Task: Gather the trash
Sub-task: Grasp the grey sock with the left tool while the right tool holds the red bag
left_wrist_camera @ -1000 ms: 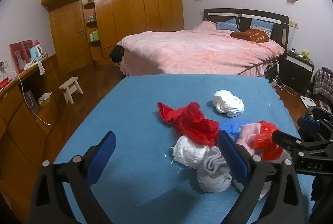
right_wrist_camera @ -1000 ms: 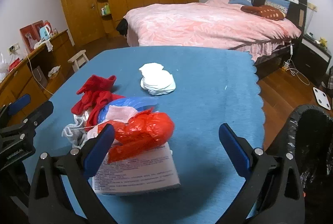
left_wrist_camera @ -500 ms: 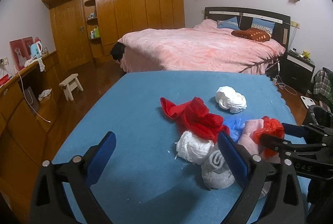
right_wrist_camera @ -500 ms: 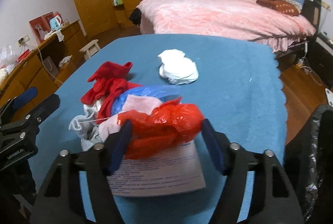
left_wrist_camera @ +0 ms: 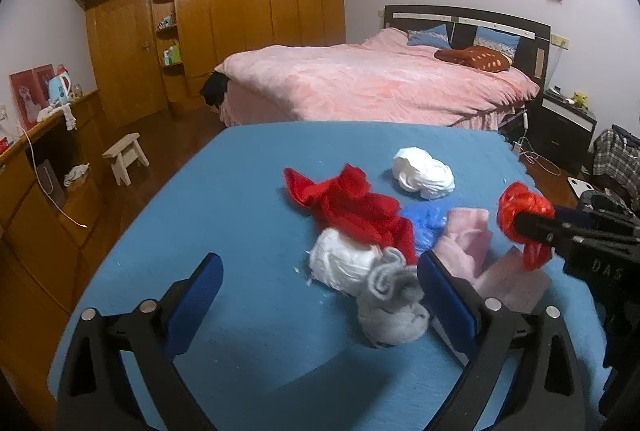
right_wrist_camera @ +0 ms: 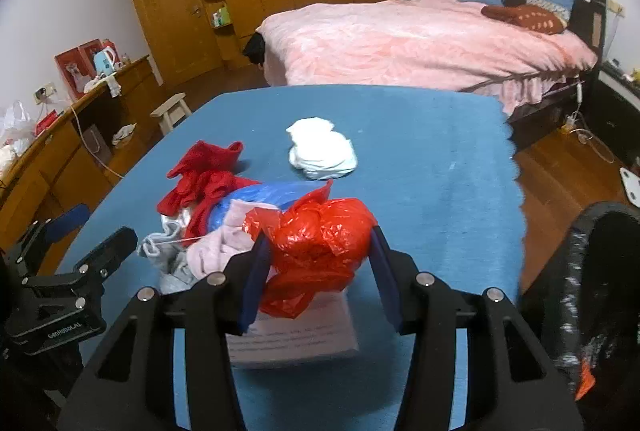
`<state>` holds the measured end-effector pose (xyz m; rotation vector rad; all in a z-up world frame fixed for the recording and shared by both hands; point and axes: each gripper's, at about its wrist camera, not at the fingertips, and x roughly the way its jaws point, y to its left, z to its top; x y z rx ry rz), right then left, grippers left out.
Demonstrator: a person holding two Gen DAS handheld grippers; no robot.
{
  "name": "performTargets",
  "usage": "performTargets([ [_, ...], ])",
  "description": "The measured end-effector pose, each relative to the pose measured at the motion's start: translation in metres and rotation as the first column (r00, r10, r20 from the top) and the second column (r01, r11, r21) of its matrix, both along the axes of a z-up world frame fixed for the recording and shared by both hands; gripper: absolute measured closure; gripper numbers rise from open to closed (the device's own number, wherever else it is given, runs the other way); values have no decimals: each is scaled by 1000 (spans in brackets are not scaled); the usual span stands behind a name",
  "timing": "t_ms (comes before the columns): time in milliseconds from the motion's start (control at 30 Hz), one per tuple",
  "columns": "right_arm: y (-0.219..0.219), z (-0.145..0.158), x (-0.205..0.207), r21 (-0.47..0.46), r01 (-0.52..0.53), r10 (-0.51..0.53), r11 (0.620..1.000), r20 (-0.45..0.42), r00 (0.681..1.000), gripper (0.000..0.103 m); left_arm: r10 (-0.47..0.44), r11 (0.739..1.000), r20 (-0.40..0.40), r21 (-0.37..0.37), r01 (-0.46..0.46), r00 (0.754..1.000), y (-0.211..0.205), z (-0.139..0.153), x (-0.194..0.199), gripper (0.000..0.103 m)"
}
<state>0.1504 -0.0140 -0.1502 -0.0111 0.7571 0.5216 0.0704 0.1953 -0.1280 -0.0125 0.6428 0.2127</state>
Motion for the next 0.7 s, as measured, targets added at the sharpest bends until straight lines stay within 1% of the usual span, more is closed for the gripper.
performTargets([
  [233, -19, -2, -3, 1, 36, -36, 999, -9, 999, 56, -36, 999, -44, -33, 34, 998, -15, -15, 3, 16],
  [367, -27, -5, -4, 0, 50, -50, 999, -15, 999, 56, -42, 999, -72, -37, 39, 997, -21, -24, 7, 19],
  [467, -32, -5, -5, 1, 57, -57, 998, -18, 998, 56, -57, 998, -98, -41, 53, 994, -26, -31, 11, 26],
  [533, -34, -5, -5, 1, 60, -60, 998, -20, 998, 56, -76, 996, -115, -61, 69, 990, -27, -33, 15, 35],
  [567, -35, -5, -5, 0, 62, -62, 998, -21, 998, 56, -86, 994, -121, -73, 78, 989, -29, -34, 16, 38],
  [600, -36, -5, -6, 1, 63, -63, 998, -22, 998, 56, -94, 993, -123, -81, 84, 988, -29, -34, 16, 43],
  [633, -36, -5, -6, 1, 64, -64, 998, -24, 998, 56, -107, 991, -128, -93, 95, 986, -30, -35, 17, 52],
  [667, -37, -6, -7, 2, 64, -64, 998, -25, 998, 56, -119, 989, -136, -107, 105, 984, -31, -37, 19, 56],
  [700, -37, -6, -7, 1, 64, -64, 998, -26, 998, 56, -118, 988, -143, -113, 102, 983, -31, -38, 20, 58],
])
